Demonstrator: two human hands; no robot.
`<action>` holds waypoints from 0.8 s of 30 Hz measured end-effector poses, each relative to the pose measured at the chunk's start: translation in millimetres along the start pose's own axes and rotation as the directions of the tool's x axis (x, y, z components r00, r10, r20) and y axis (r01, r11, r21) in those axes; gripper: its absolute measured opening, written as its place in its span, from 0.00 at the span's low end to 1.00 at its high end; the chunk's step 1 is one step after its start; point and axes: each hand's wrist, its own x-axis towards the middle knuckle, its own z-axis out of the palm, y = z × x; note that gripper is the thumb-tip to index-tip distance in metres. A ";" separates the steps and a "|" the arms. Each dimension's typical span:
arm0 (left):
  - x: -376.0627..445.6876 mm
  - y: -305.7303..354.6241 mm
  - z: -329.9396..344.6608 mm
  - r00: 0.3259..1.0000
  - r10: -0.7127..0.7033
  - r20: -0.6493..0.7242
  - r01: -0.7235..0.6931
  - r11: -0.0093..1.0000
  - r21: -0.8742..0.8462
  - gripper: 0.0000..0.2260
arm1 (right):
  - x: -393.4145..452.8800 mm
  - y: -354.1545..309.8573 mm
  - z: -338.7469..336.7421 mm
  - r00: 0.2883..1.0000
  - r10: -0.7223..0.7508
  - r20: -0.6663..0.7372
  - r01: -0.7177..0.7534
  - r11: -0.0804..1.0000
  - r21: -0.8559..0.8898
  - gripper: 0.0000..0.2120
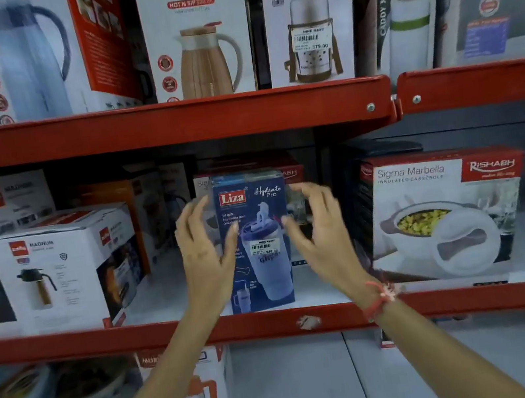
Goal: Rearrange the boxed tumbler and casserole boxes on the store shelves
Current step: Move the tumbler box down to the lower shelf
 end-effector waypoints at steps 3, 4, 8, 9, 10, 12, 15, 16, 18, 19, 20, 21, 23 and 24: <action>-10.6 -9.4 5.6 0.916 -0.328 0.230 0.353 0.932 -0.079 0.34 | -9.5 7.4 13.5 0.916 0.222 0.334 -0.276 0.953 0.125 0.31; -13.2 -10.5 7.2 0.866 -0.374 0.332 0.420 0.904 -0.077 0.32 | -12.8 9.3 17.8 0.870 0.255 0.421 -0.339 0.931 0.136 0.31; -8.0 -14.6 5.9 0.838 -0.364 0.408 0.437 0.894 -0.100 0.26 | -14.2 16.1 24.0 0.856 0.287 0.429 -0.386 0.908 0.161 0.30; -7.3 -14.1 4.3 0.849 -0.345 0.401 0.417 0.903 -0.106 0.26 | -14.1 15.5 23.2 0.868 0.281 0.410 -0.375 0.911 0.170 0.29; -7.3 -13.4 2.2 0.852 -0.336 0.402 0.411 0.904 -0.116 0.26 | -14.2 14.5 21.4 0.872 0.284 0.398 -0.377 0.909 0.179 0.28; -6.5 -7.4 -3.6 0.863 -0.313 0.397 0.396 0.907 -0.146 0.27 | -15.0 9.5 16.0 0.891 0.265 0.368 -0.363 0.903 0.230 0.28; -9.3 4.2 -14.8 0.874 -0.284 0.394 0.384 0.901 -0.204 0.30 | -18.9 -1.9 4.6 0.915 0.245 0.321 -0.338 0.900 0.276 0.30; -12.2 9.9 -19.5 0.875 -0.278 0.396 0.388 0.891 -0.234 0.31 | -22.1 -7.5 -0.5 0.922 0.238 0.304 -0.327 0.901 0.286 0.30; -20.0 20.7 -28.9 0.872 -0.270 0.408 0.404 0.867 -0.291 0.33 | -30.8 -18.1 -12.0 0.932 0.233 0.276 -0.313 0.902 0.296 0.30; -23.6 26.5 -33.9 0.872 -0.259 0.415 0.404 0.860 -0.312 0.33 | -35.6 -23.5 -17.8 0.936 0.230 0.267 -0.307 0.903 0.302 0.30; -27.8 32.0 -38.9 0.871 -0.247 0.425 0.402 0.856 -0.326 0.34 | -41.8 -28.1 -23.8 0.937 0.231 0.261 -0.307 0.901 0.306 0.30; -32.3 36.9 -43.4 0.868 -0.240 0.436 0.404 0.851 -0.336 0.34 | -48.4 -32.4 -29.6 0.938 0.233 0.257 -0.310 0.896 0.318 0.31; -44.6 43.1 -51.1 0.854 -0.241 0.461 0.427 0.831 -0.357 0.34 | -64.3 -39.0 -40.2 0.935 0.237 0.265 -0.322 0.880 0.350 0.30; -51.8 46.2 -54.3 0.847 -0.241 0.473 0.438 0.820 -0.367 0.34 | -72.9 -41.7 -45.5 0.931 0.247 0.270 -0.333 0.875 0.350 0.30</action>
